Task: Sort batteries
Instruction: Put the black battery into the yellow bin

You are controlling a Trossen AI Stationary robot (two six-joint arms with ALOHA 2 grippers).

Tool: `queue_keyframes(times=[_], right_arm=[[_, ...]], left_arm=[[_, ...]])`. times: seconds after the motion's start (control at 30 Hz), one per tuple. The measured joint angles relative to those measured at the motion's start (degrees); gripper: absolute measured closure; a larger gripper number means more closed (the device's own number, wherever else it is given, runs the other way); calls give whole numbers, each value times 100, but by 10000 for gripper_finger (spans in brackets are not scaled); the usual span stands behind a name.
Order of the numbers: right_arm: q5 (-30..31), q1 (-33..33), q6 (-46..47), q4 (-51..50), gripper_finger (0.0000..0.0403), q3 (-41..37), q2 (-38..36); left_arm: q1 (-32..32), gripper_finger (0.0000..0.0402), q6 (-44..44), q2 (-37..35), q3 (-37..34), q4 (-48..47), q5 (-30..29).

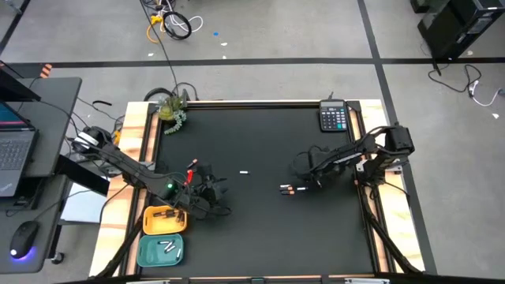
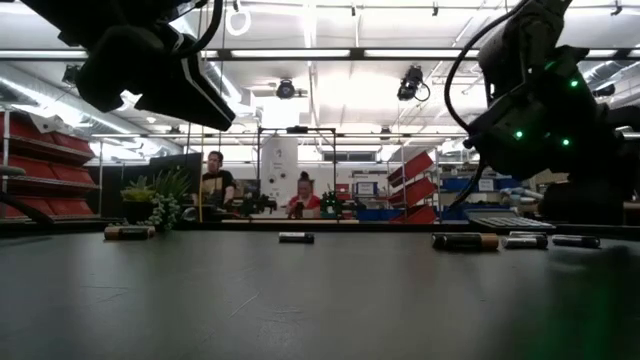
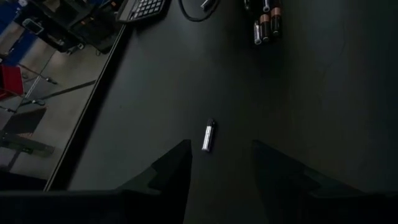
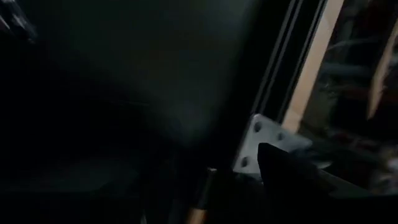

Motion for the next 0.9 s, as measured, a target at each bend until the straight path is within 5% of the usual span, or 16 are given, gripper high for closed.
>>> queue_keyframes(times=[0.23,0.53,0.9], right_arm=[[-211,186,1236,301,169,2,30],[-456,280,3742,-933,170,-211,52],[-514,467,5042,-257,168,-135,878]], left_arm=[[20,230,347,0,-2,578,-46],[48,230,1876,0,-2,2475,-304],[48,230,1978,0,-2,2669,-298]])
